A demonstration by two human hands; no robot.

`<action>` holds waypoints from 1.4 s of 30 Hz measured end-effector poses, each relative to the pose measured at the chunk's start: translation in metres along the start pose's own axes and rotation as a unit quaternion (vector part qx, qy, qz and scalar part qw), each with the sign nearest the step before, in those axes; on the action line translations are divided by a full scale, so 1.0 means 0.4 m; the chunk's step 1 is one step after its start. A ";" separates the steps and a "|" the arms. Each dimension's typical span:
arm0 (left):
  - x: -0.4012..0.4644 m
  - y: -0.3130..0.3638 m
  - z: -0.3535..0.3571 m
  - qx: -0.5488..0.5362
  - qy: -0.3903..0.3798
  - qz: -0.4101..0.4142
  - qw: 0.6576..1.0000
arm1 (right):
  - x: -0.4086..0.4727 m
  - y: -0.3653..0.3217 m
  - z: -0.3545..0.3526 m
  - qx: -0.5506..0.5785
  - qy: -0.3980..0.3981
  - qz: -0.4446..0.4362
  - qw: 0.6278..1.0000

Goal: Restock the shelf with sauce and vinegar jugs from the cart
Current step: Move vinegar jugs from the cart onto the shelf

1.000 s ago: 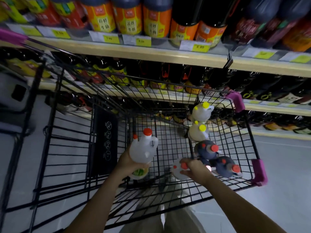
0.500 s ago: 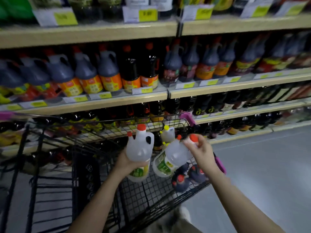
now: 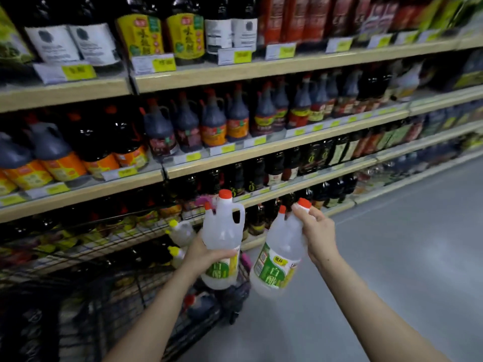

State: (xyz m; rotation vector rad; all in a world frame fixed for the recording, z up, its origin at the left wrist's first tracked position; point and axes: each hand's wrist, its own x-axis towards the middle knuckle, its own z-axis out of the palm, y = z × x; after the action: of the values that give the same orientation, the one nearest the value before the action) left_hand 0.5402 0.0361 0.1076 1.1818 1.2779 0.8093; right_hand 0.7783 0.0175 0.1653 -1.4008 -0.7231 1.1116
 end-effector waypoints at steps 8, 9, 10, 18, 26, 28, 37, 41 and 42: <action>0.085 0.027 0.353 0.050 -0.016 -0.030 0.998 | 0.130 -0.057 -0.338 -0.057 0.015 -0.003 0.998; 0.102 0.033 0.385 0.055 -0.025 -0.031 0.998 | 0.149 -0.061 -0.370 -0.056 0.021 -0.003 0.998; 0.121 0.040 0.416 0.061 -0.033 -0.033 0.997 | 0.168 -0.065 -0.401 -0.052 0.029 0.000 0.998; 0.335 0.122 0.658 0.092 -0.116 -0.034 0.988 | 0.351 -0.065 -0.609 -0.031 0.105 0.016 0.994; 0.668 0.196 0.943 0.103 -0.189 -0.017 0.976 | 0.628 -0.107 -0.804 -0.039 0.175 0.038 0.983; 0.740 0.225 1.003 0.121 -0.207 -0.017 0.971 | 0.696 -0.126 -0.848 -0.035 0.188 0.040 0.981; 0.959 0.333 1.264 0.159 -0.234 -0.021 0.959 | 0.937 -0.202 -1.092 -0.026 0.217 0.041 0.975; 1.015 0.354 1.423 0.132 -0.222 -0.022 0.966 | 1.036 -0.240 -1.243 -0.030 0.207 0.025 0.978; 1.026 0.362 1.470 0.130 -0.216 -0.021 0.967 | 1.063 -0.252 -1.286 -0.031 0.200 0.024 0.979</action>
State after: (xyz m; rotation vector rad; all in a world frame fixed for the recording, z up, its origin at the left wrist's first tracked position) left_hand 1.2036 0.3421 0.0713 1.4405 1.0572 0.3272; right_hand 1.4205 0.2197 0.1220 -1.6398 -0.4374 0.8104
